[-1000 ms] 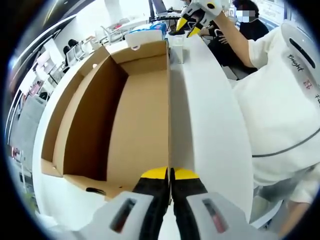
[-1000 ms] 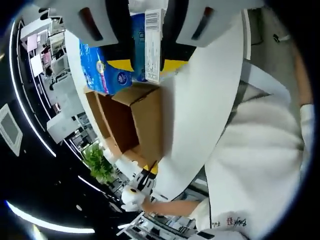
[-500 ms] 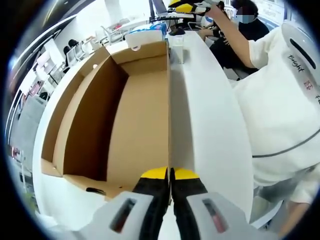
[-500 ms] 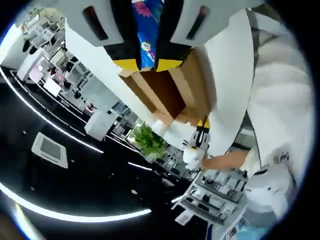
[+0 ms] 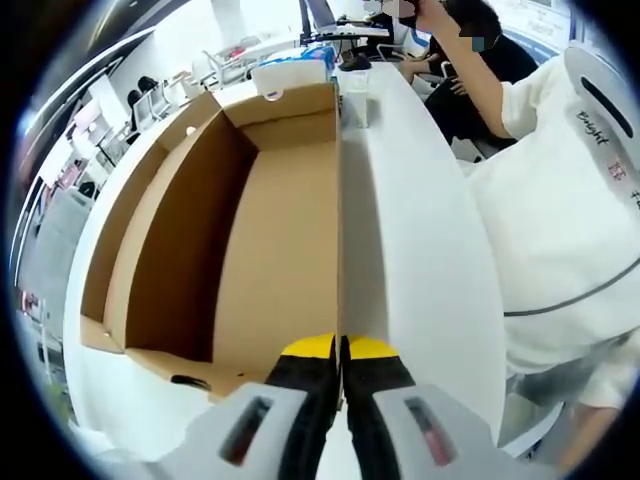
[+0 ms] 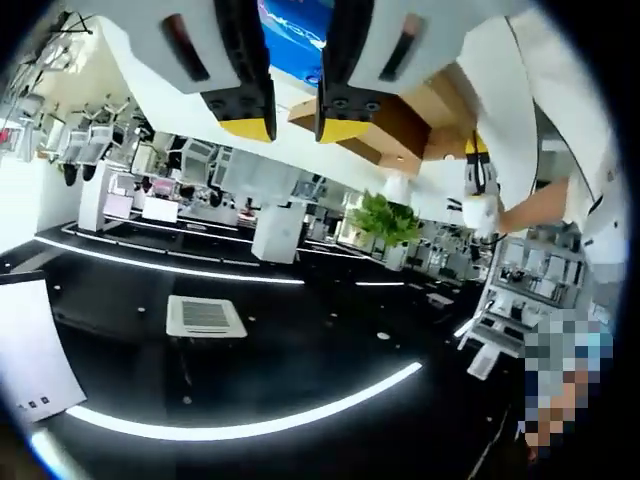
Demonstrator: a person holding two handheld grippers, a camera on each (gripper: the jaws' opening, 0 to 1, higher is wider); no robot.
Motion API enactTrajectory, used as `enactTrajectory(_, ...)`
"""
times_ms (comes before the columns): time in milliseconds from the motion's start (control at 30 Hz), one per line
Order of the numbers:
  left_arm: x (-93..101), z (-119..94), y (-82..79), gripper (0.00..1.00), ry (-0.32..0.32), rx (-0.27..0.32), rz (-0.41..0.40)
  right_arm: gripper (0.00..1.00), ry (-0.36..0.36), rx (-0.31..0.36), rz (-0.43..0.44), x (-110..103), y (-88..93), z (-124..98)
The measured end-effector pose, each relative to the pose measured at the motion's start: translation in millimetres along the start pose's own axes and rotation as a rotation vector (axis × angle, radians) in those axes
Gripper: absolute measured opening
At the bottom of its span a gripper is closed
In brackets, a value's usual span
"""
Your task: Operate the shoe box by opening the lid, removing the specified soft item, and placing it in the target area until the item is outside and the box remains undamaged.
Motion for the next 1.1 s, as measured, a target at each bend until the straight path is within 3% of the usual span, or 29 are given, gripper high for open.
enactTrajectory(67, -0.1, 0.2, -0.2, 0.01, 0.002, -0.002, -0.001, 0.17, 0.039, 0.005, 0.047, -0.2, -2.6, -0.4)
enactTrajectory(167, 0.3, 0.1, -0.1, 0.01, 0.0, -0.001, 0.001, 0.19, 0.021, 0.029, 0.142, -7.2, -3.6, 2.4)
enactTrajectory(200, 0.3, 0.1, -0.1, 0.01, 0.0, -0.001, 0.002, 0.21, 0.023, 0.011, 0.182, -9.1, -1.9, 5.5)
enactTrajectory(267, 0.3, -0.1, 0.1, 0.01, 0.0, 0.0, 0.002, 0.22, 0.031, -0.025, 0.156, -10.3, -0.8, 12.7)
enactTrajectory(367, 0.0, -0.1, 0.2, 0.01, 0.001, 0.0, 0.001, 0.27, 0.136, -0.066, 0.11, -4.2, -3.1, 17.3)
enactTrajectory(433, -0.2, 0.1, 0.1, 0.01, 0.005, -0.002, -0.004, 0.31, 0.118, -0.054, 0.12, -2.2, -10.6, 25.2)
enactTrajectory(533, -1.2, 0.8, -0.2, 0.01, 0.013, -0.006, -0.01, 0.27, 0.091, -0.069, 0.13, -4.0, -13.1, 36.1)
enactTrajectory(633, -1.3, 1.1, 0.1, 0.01, 0.016, -0.002, -0.011, 0.24, 0.022, -0.152, 0.141, -8.7, -13.2, 51.7)
enactTrajectory(700, -1.2, 1.1, 0.0, 0.01, 0.016, -0.002, -0.01, 0.32, -0.009, -0.152, 0.173, -10.8, -16.5, 60.7)
enactTrajectory(767, -1.5, 1.1, 0.2, 0.01, 0.018, -0.001, -0.01, 0.48, 0.004, -0.156, 0.155, -10.6, -19.0, 69.5)
enactTrajectory(800, -1.6, 1.1, 0.2, 0.01, 0.019, 0.0, -0.01, 0.49, 0.014, -0.184, 0.128, -10.8, -20.1, 74.9)
enactTrajectory(867, -1.5, 1.1, 0.1, 0.01, 0.019, -0.001, -0.009, 0.41, 0.005, -0.202, 0.082, -12.4, -26.5, 83.3)
enactTrajectory(967, -2.0, 1.0, 0.3, 0.01, 0.02, 0.001, -0.009, 0.36, -0.009, -0.226, -0.012, -9.4, -49.8, 99.4)
enactTrajectory(1033, -1.8, 0.9, 0.5, 0.01, 0.017, 0.001, -0.01, 0.34, -0.009, -0.23, 0.003, -8.0, -62.3, 111.6)
enactTrajectory(1100, -1.5, 0.8, 0.7, 0.01, 0.013, 0.004, -0.007, 0.32, -0.04, -0.281, 0.118, -8.8, -65.7, 118.0)
Point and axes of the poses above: the point that each gripper's makers call its tool centre point, and the gripper's own axes: z roughly forward along the fingers, x roughly to its right, y roughly out of its underside, the point moved 9 cm from there along -z, roughly backward along the fingers, and after that the axes turned 9 degrees about z, right-handed, at the moved point
